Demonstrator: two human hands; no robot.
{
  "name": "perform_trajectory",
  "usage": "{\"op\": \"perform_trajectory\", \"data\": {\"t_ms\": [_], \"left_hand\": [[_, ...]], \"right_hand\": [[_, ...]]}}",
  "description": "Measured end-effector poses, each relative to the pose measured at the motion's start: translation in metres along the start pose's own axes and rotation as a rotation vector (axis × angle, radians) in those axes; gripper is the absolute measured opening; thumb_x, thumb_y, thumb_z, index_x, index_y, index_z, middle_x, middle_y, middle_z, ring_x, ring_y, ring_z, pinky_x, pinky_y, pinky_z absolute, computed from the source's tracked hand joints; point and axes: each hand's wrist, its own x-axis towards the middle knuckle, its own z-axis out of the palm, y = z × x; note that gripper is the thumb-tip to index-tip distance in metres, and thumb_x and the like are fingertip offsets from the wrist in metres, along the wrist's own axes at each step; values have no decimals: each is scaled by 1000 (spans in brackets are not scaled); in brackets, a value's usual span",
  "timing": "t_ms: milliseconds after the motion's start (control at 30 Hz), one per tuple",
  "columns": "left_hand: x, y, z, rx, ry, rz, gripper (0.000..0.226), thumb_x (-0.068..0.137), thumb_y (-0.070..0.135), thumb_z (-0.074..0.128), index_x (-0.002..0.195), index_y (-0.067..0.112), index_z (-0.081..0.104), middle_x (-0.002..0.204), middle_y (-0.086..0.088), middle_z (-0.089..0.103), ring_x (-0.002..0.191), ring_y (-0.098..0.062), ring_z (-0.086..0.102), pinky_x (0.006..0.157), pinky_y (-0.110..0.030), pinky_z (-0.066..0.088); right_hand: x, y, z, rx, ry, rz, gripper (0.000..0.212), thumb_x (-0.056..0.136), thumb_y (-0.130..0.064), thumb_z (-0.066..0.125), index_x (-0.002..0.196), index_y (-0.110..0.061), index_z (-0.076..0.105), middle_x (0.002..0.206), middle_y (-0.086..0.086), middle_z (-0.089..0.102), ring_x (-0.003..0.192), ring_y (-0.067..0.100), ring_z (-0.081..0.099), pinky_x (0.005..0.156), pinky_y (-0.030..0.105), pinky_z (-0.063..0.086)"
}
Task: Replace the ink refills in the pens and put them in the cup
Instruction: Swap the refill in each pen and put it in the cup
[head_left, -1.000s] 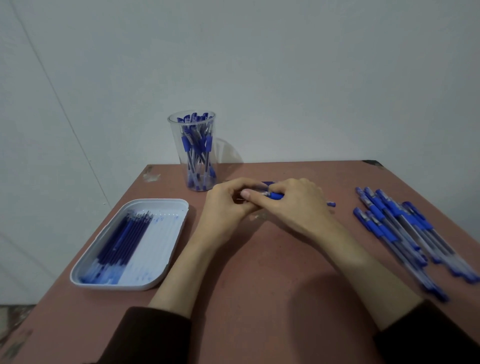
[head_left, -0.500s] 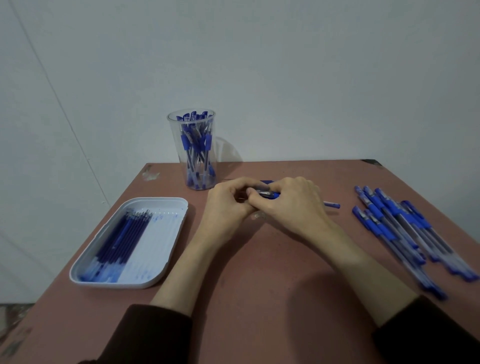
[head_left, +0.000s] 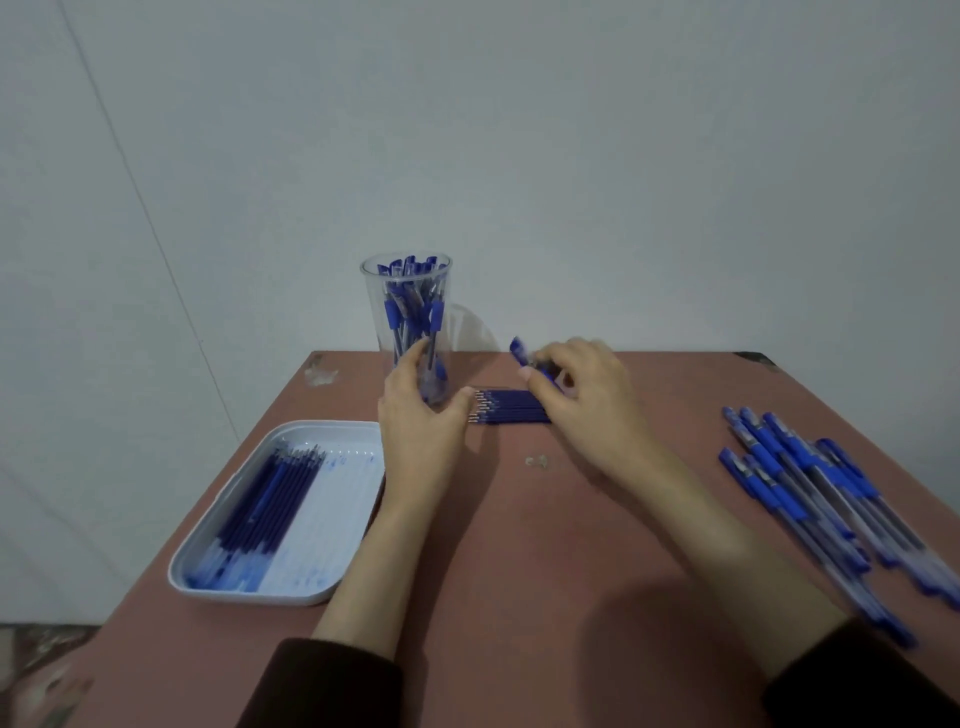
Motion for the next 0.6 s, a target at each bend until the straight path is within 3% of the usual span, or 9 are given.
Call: {"op": "perform_trajectory", "data": {"t_ms": [67,133,233,300,400,500,600], "left_hand": [[2,0,-1,-80,-16,-60,71,74,21,72,139,22,44,137,4,50,125,-13,48,108,-36,38],[2,2,-1,-164,-47,-129,70,81,14,71,143,22,39,143,3,47,128,-11,45,110,-35,35],[2,3,-2,-265,-74,-178,71,85,11,67,146,25,33,146,7,42,130,-8,43,112,-33,33],[3,4,-3,-307,-83,-190,71,87,11,65,147,25,30,144,12,40,127,-4,43,110,-28,33],[3,6,-4,-336,-94,-212,70,89,11,63,147,27,28,134,17,41,120,0,42,100,-21,32],[4,6,-3,-366,-95,-234,71,89,13,63,147,30,28,136,16,42,121,-1,42,98,-21,31],[5,7,-3,-371,-93,-256,71,89,15,63,148,31,27,132,18,41,117,1,42,98,-21,31]], "right_hand": [[17,-16,-7,118,121,-17,12,90,-26,61,86,-16,68,74,-4,58,69,9,49,66,26,36],[39,-37,-16,300,252,-38,10,91,-22,62,81,-21,62,63,-7,53,56,8,47,58,21,36],[78,-62,-23,524,408,-42,12,93,-21,58,82,-20,55,58,6,53,52,26,53,57,40,48],[102,-74,-22,616,451,-54,11,95,-17,56,86,-12,54,60,3,55,52,20,56,57,42,53],[131,-82,-10,644,418,-22,11,95,-13,54,85,-8,51,61,-1,55,52,15,56,60,44,55],[148,-80,11,535,300,25,10,94,-16,55,87,-10,55,63,0,56,60,25,59,66,47,54],[154,-74,26,336,153,27,16,93,-23,57,98,-9,63,65,-3,56,66,21,54,69,34,47]]}}
